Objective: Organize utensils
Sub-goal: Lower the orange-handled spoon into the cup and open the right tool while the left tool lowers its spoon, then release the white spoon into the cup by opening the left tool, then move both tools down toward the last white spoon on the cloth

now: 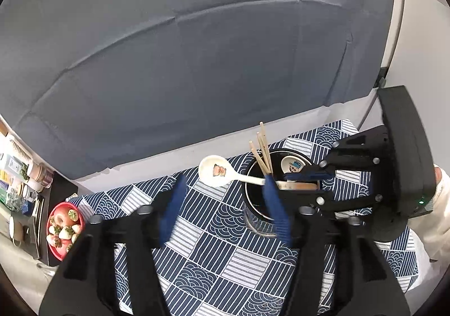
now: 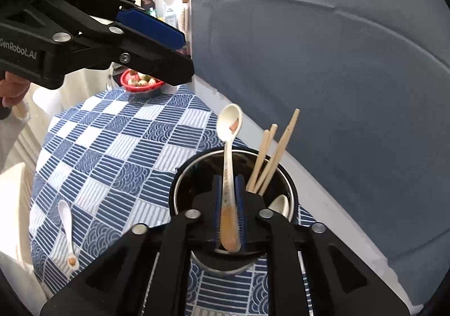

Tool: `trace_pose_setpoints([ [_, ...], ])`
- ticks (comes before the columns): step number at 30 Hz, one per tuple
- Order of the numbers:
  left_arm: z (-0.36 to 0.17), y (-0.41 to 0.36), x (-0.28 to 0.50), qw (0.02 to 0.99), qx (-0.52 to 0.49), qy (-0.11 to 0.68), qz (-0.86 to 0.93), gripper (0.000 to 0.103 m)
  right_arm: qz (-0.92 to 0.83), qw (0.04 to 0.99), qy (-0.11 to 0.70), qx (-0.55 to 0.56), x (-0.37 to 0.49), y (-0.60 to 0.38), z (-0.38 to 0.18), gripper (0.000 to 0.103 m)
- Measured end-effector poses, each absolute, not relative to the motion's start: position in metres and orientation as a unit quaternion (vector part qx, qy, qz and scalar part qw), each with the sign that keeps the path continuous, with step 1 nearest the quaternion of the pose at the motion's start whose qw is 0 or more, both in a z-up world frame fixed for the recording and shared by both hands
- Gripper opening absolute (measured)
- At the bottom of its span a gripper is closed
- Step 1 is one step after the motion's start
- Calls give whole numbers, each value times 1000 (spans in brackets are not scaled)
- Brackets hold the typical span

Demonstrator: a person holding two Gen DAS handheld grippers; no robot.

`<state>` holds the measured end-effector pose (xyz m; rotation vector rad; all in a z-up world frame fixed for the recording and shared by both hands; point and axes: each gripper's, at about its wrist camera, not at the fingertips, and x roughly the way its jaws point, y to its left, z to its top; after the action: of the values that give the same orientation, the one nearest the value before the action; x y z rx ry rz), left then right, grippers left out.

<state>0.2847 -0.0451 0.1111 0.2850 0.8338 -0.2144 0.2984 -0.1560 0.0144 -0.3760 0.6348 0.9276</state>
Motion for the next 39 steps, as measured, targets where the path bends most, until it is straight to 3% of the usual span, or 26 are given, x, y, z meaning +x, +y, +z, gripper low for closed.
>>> trace_pose_setpoints([
  [1,112,-44,283,900,135,401,-103,64,433,832,296,-180,296,-158,16,36],
  [3,112,-43,278,901,133,401,-101,70,426,837,291,-182,291,-162,20,50],
  [8,116,-39,263,907,132,390,-89,92,406,848,285,-185,278,-171,29,68],
  [11,118,-34,251,909,125,389,-77,97,392,855,282,-187,268,-176,33,83],
  [39,64,12,122,889,84,450,-27,97,390,840,318,-204,150,-162,15,88],
])
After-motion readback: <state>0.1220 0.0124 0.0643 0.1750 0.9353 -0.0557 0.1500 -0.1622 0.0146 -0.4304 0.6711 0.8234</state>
